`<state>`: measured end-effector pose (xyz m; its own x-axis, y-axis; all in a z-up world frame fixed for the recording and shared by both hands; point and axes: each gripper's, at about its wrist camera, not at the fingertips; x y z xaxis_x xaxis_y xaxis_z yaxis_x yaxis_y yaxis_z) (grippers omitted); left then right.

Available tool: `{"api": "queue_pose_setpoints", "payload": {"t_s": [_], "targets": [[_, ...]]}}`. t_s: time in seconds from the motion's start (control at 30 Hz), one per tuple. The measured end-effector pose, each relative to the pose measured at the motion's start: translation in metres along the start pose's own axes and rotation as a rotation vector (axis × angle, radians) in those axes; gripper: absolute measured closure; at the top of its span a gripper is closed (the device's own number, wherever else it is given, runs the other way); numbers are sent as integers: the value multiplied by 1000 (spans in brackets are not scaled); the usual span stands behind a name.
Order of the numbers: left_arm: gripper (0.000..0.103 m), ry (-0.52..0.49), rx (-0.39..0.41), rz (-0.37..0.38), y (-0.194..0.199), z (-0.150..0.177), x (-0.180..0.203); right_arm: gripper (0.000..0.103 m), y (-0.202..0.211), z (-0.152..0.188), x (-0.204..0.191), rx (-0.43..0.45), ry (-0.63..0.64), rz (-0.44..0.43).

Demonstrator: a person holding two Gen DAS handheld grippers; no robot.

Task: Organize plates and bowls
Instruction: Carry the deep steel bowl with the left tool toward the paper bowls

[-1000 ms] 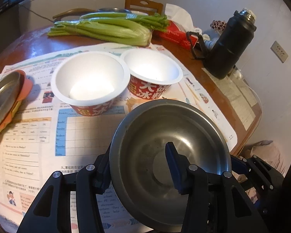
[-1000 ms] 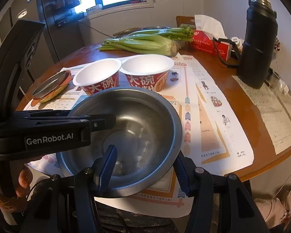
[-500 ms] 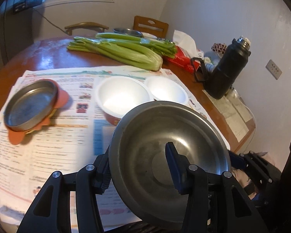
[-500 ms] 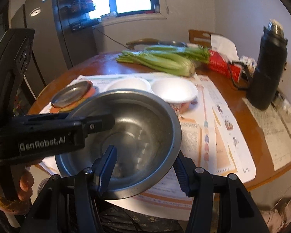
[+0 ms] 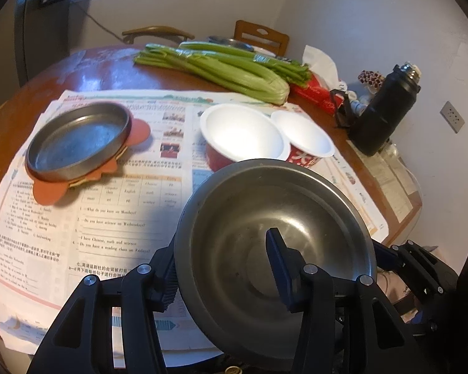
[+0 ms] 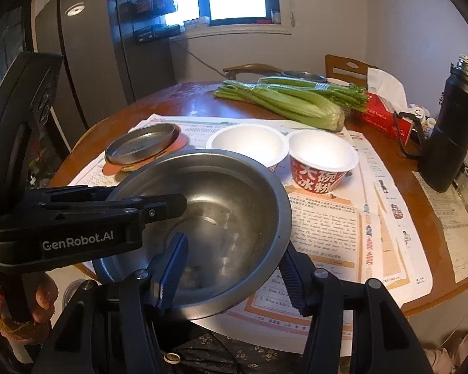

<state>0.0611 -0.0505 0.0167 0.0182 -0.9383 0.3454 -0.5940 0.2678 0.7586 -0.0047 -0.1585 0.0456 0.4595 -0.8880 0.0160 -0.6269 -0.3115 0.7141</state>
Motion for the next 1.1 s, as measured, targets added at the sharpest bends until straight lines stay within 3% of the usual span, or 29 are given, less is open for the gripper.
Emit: {"api": "queue_pose_setpoints", "payload": {"t_s": [0.37, 0.67, 1.1], "targets": [[52, 10, -56, -34, -29, 5, -9, 46, -27, 8, 3, -47, 2, -14], [52, 8, -65, -72, -40, 6, -12, 46, -40, 13, 2, -55, -1, -28], [52, 29, -62, -70, -39, 5, -20, 46, -42, 14, 4, -49, -15, -44]]}}
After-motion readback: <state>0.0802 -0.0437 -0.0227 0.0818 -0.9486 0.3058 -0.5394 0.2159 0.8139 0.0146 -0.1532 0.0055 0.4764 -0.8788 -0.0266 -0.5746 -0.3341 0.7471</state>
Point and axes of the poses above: each gripper's, at about its wrist camera, not at the fingertips, and y roughly against the way its jaws point, x to its right, z to its underside, and after that the axes turned 6 degrees about y, right-handed
